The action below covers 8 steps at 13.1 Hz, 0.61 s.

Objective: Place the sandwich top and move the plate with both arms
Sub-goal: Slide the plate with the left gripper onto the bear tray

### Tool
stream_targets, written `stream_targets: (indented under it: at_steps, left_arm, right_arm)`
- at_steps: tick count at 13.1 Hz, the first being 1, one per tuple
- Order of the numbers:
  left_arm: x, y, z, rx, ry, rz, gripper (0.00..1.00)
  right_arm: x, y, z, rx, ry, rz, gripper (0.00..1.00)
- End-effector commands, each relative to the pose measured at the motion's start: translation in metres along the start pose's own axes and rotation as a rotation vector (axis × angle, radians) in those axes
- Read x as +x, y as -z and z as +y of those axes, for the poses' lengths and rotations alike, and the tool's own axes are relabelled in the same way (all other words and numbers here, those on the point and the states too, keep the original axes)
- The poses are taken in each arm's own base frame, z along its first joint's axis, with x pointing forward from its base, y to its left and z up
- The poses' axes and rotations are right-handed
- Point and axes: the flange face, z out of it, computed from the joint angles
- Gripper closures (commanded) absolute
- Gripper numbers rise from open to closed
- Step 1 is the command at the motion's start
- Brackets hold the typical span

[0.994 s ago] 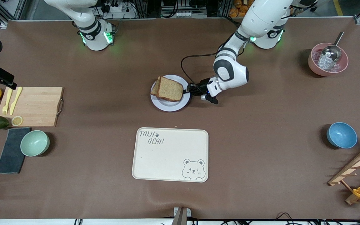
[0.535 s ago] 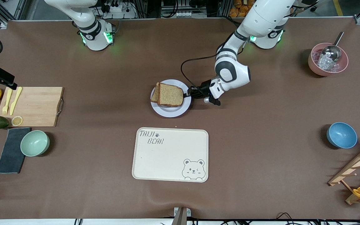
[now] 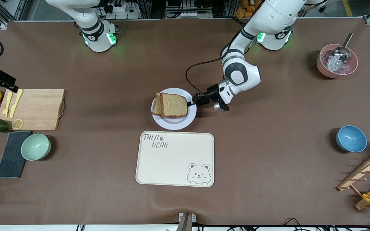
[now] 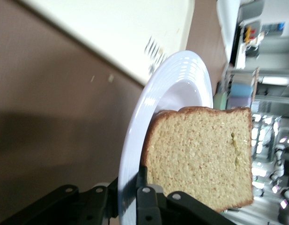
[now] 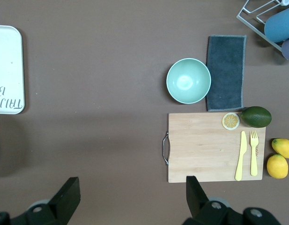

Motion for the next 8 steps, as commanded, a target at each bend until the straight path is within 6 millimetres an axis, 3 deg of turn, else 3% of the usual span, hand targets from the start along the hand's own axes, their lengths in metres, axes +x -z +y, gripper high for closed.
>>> stream_targets:
  at_steps: [1,8]
  left_arm:
    - [0.029,-0.005,0.019,-0.065,0.034,0.063,1.0]
    - [0.096,-0.032,0.025,-0.025,0.091,0.218,1.0]
  right_arm:
    - [0.003,0.002,-0.001,-0.007,-0.011,-0.005,0.0]
    - [0.004,0.001,-0.001,-0.007,-0.011,-0.005,0.0]
